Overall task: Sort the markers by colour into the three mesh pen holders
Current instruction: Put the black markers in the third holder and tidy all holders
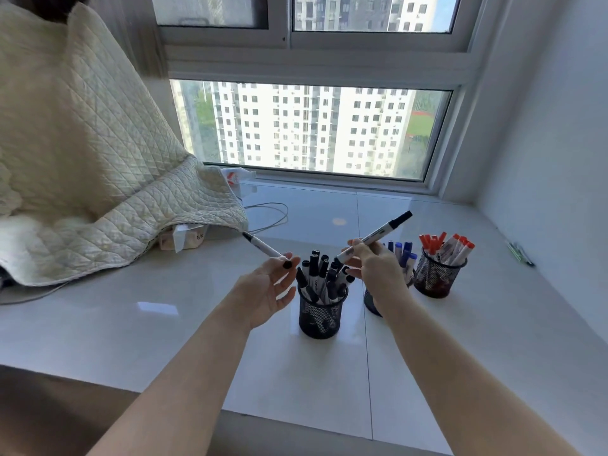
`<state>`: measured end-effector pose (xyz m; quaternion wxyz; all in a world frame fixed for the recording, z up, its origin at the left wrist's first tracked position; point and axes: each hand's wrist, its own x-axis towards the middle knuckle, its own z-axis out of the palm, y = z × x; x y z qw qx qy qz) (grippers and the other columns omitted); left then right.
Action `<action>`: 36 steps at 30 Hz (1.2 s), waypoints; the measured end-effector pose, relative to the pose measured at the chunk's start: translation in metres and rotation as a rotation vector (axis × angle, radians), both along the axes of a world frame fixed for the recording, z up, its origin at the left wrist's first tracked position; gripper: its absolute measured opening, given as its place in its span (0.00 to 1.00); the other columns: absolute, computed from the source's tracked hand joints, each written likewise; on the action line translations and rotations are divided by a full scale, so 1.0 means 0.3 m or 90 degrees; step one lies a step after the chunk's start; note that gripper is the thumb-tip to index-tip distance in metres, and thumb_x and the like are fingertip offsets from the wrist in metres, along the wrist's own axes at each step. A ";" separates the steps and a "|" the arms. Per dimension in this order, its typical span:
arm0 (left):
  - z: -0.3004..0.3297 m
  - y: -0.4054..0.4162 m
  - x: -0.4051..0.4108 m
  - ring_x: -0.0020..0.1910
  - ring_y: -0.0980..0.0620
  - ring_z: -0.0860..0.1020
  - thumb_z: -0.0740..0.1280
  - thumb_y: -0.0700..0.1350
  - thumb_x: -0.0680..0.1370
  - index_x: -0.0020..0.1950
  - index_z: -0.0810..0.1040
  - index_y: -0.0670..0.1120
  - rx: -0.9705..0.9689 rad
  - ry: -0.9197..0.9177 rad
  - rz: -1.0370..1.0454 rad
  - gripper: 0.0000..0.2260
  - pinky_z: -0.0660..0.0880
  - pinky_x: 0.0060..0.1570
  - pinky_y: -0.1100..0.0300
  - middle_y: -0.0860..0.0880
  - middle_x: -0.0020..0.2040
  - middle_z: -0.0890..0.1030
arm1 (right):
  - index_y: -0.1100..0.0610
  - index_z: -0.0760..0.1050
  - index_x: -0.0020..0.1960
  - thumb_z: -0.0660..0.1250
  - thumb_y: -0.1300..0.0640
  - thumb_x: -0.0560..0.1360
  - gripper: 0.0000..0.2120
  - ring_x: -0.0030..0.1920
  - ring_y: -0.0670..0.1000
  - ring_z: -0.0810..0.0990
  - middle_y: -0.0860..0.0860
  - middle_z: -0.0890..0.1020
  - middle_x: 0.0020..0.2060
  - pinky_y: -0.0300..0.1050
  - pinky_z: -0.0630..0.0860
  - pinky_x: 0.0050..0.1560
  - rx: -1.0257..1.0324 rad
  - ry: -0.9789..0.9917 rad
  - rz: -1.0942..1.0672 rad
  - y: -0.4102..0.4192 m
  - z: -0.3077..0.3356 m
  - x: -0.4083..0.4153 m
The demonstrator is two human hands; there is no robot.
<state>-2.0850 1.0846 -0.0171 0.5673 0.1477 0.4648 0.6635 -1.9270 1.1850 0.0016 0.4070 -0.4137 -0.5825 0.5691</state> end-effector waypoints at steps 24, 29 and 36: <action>-0.065 0.055 0.038 0.44 0.58 0.79 0.66 0.45 0.77 0.51 0.72 0.50 -0.050 0.387 0.245 0.05 0.69 0.42 0.60 0.54 0.43 0.79 | 0.58 0.69 0.59 0.68 0.62 0.73 0.16 0.32 0.48 0.75 0.49 0.80 0.40 0.43 0.75 0.39 0.475 -0.240 -0.075 -0.016 -0.065 0.006; -0.059 0.048 0.052 0.44 0.52 0.80 0.69 0.46 0.74 0.44 0.65 0.51 -0.069 0.486 0.278 0.12 0.69 0.40 0.61 0.54 0.39 0.80 | 0.60 0.74 0.56 0.65 0.62 0.76 0.09 0.40 0.54 0.79 0.53 0.82 0.42 0.43 0.73 0.42 0.487 -0.300 0.002 -0.028 -0.107 -0.004; -0.058 0.047 0.049 0.38 0.59 0.80 0.58 0.51 0.80 0.41 0.69 0.53 -0.061 0.555 0.307 0.08 0.74 0.43 0.55 0.56 0.36 0.79 | 0.54 0.75 0.59 0.56 0.53 0.79 0.13 0.56 0.53 0.71 0.51 0.78 0.53 0.42 0.67 0.53 0.481 -0.447 0.056 -0.033 -0.184 -0.013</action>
